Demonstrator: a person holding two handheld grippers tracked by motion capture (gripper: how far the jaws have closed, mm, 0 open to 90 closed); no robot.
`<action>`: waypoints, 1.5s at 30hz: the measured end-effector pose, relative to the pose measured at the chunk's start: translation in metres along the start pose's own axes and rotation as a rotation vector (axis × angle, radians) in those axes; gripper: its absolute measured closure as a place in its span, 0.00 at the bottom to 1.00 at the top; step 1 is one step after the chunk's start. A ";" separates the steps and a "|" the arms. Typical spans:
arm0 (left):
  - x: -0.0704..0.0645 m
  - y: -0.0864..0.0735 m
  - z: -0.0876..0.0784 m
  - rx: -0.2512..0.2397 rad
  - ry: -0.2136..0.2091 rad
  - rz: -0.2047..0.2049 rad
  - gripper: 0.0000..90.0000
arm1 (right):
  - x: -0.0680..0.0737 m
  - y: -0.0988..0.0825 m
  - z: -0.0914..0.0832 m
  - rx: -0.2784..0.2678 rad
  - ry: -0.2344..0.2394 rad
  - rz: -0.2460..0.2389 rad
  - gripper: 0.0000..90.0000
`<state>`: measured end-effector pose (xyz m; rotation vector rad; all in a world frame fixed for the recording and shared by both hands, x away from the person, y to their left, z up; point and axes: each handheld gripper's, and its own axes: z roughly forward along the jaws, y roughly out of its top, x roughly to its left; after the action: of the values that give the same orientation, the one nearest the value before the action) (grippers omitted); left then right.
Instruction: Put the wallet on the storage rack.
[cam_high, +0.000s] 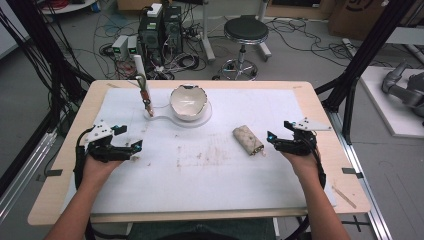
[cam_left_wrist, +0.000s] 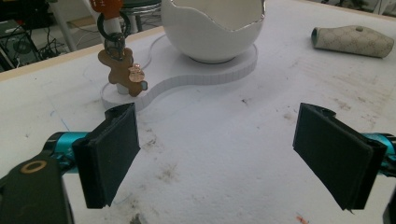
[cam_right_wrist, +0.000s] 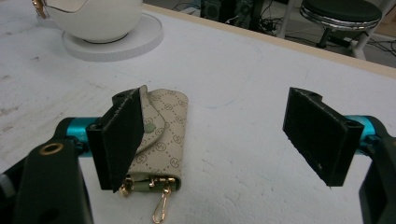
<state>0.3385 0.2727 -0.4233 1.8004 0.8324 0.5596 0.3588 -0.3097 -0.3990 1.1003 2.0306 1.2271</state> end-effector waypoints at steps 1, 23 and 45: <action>0.000 0.000 -0.001 -0.005 0.002 0.000 0.16 | 0.000 0.000 0.001 0.003 0.000 -0.002 0.23; 0.000 -0.005 -0.005 0.007 0.009 0.001 0.16 | 0.024 -0.006 0.037 0.160 0.051 -0.023 0.21; -0.001 -0.004 -0.004 0.012 0.006 0.005 0.16 | 0.044 -0.019 0.063 0.352 0.075 -0.064 0.20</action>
<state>0.3338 0.2757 -0.4258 1.8134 0.8368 0.5644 0.3763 -0.2479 -0.4458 1.1471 2.3831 0.9124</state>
